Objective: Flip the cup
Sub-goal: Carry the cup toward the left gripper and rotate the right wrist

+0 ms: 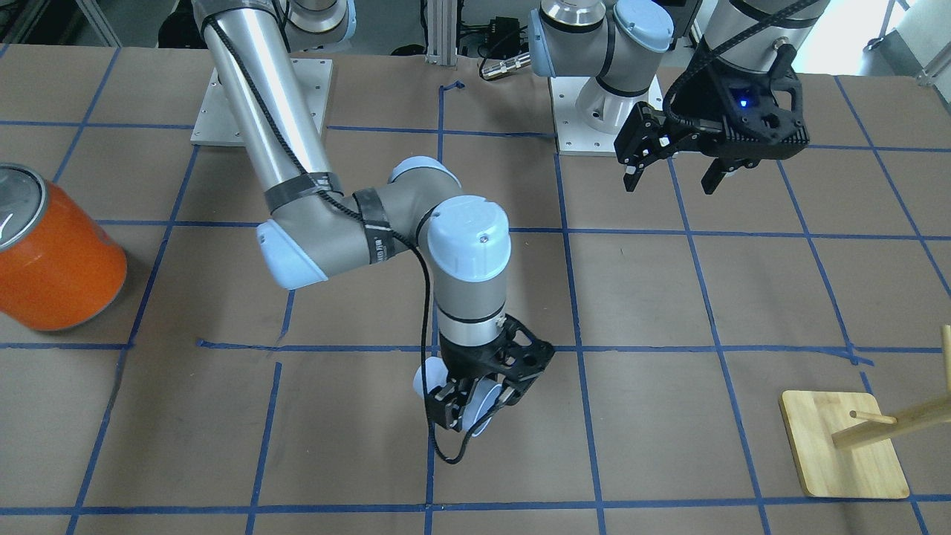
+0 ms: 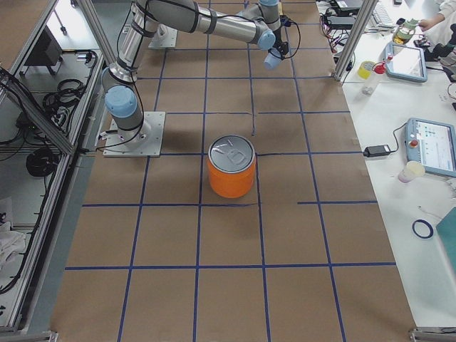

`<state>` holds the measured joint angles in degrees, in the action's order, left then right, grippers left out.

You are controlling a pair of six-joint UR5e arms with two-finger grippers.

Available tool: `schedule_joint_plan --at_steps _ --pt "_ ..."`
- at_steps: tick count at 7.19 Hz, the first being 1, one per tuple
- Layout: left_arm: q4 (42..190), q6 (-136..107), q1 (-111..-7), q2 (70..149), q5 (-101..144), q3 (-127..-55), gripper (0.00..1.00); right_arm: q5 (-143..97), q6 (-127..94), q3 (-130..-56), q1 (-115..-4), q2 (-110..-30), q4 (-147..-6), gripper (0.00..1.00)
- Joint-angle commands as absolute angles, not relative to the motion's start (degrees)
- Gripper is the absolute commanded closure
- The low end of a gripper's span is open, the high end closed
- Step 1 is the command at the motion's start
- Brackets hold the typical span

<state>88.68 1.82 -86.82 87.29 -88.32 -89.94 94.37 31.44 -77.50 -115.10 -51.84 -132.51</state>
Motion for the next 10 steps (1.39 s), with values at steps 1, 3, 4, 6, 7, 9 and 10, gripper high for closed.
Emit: schedule_joint_plan --at_steps 1,3,4,6,7,9,10 --pt "88.8 1.8 -87.0 87.2 -88.3 -89.9 0.00 94.8 47.8 -77.4 -118.4 -50.9 -132.5 1.00" --pt "88.9 1.8 -86.8 86.9 -88.4 -89.8 0.00 94.3 56.5 -77.7 -118.7 -50.0 -132.1 1.00" --pt "89.8 1.8 -86.7 86.4 -88.4 -90.2 0.00 94.2 59.0 -77.4 -118.8 -48.8 -132.2 1.00" --pt "89.9 1.8 -86.7 86.5 -88.5 -90.5 0.00 91.8 60.6 -77.3 -118.9 -48.4 -132.3 1.00" --pt "90.2 1.8 -86.8 86.4 -88.4 -90.8 0.00 91.7 60.6 -77.2 -119.6 -48.5 -132.8 1.00" --pt "90.2 1.8 -86.8 86.9 -88.2 -90.8 0.00 91.6 60.6 -77.2 -120.9 -48.5 -133.5 1.00" --pt "90.1 1.4 -86.9 87.2 -88.3 -90.8 0.00 90.0 60.6 -77.2 -120.9 -48.4 -133.5 1.00"
